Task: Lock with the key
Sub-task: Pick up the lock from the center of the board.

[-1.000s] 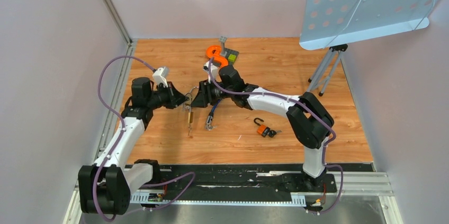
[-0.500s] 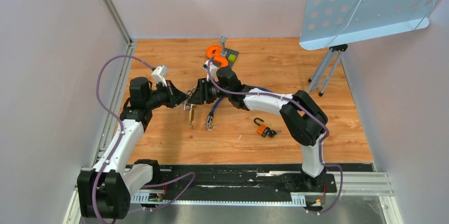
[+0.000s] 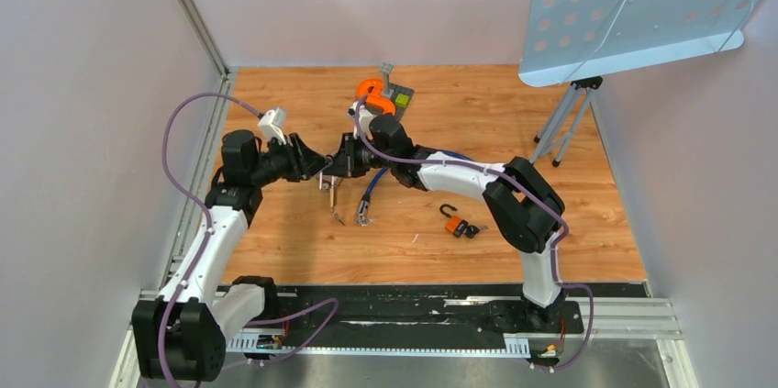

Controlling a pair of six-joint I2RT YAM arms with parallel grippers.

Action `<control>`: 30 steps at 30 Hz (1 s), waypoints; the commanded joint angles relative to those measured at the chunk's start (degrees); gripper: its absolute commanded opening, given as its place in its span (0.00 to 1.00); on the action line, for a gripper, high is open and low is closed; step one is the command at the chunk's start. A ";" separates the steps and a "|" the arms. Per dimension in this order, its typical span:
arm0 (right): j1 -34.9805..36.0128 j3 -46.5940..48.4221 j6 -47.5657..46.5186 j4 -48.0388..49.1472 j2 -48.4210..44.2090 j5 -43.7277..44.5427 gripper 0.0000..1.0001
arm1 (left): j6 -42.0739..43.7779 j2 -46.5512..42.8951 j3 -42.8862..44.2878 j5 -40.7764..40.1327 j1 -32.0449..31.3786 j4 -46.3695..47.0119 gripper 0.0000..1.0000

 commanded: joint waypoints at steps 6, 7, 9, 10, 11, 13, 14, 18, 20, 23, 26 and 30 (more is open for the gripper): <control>-0.11 -2.52 -10.02 -3.53 -15.65 6.83 0.00 | -2.36 -5.47 8.57 -8.19 -0.02 -1.71 0.96; -0.18 -2.86 -10.94 -3.89 -17.02 7.47 0.00 | -2.23 -6.20 9.28 -8.93 -0.01 -2.57 0.96; -0.32 -3.44 -12.58 -4.99 -20.07 8.64 0.00 | -2.15 -6.99 11.36 -10.20 -0.05 -3.67 0.99; -0.50 -3.54 -12.93 -5.83 -21.28 9.41 0.00 | -2.13 -7.04 12.97 -9.72 -0.08 -3.91 0.99; -0.79 -3.22 -12.98 -6.63 -22.17 10.08 0.00 | -2.09 -6.97 13.77 -8.30 -0.04 -4.26 0.99; -1.91 -2.57 -13.14 -7.39 -23.93 9.82 0.00 | -2.41 -6.43 15.93 -4.69 -0.04 -4.00 1.00; -2.48 -2.22 -13.46 -7.38 -24.76 9.24 0.00 | -2.61 -6.19 17.21 -3.44 -0.01 -3.50 1.00; -4.47 1.26 -16.96 -8.35 -27.14 4.86 0.00 | -4.99 -4.29 19.73 5.84 -0.01 1.28 1.00; -4.51 4.09 -20.42 -10.39 -28.14 3.81 0.00 | -7.94 -2.64 20.88 10.97 0.00 5.47 1.00; -4.51 6.31 -22.90 -12.34 -29.94 2.50 0.00 | -10.02 -0.93 22.59 15.86 -0.01 9.06 1.00; -4.59 6.89 -23.17 -12.48 -31.93 2.30 0.00 | -10.72 0.64 22.92 15.09 -0.03 9.51 1.00; -4.59 8.51 -20.34 -12.53 -32.72 8.37 0.00 | -14.89 3.33 21.10 17.63 -0.04 13.84 0.99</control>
